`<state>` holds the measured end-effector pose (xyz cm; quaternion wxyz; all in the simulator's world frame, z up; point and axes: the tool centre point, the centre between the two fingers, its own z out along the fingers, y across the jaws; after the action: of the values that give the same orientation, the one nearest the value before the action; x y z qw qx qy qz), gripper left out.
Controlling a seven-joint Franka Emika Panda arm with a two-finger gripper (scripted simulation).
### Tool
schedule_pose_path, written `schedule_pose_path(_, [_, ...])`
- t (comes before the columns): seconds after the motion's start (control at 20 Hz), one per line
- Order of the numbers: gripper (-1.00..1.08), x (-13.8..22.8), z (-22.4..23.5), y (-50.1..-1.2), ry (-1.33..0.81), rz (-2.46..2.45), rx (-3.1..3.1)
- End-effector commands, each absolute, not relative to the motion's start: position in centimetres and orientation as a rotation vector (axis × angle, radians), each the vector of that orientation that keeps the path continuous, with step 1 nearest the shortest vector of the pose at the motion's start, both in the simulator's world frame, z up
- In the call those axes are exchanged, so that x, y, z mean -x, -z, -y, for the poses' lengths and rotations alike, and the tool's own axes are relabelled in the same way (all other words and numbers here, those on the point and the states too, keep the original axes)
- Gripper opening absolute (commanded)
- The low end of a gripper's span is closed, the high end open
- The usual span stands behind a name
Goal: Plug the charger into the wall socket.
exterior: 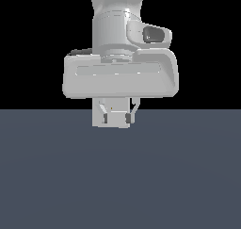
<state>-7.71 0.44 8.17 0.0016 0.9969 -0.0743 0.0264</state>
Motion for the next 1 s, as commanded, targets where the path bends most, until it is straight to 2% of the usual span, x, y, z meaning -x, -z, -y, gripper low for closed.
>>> schedule_pose_path(0.0, [-1.0,7.1,-1.6,-8.6,-0.083,0.285,-3.123])
schedule_pose_path(0.45, [-1.0,5.4,-4.3,-9.7,-0.081,0.407,-3.107])
schedule_pose_path(0.95, [-1.0,4.8,-4.9,-10.0,-0.081,0.437,-3.103])
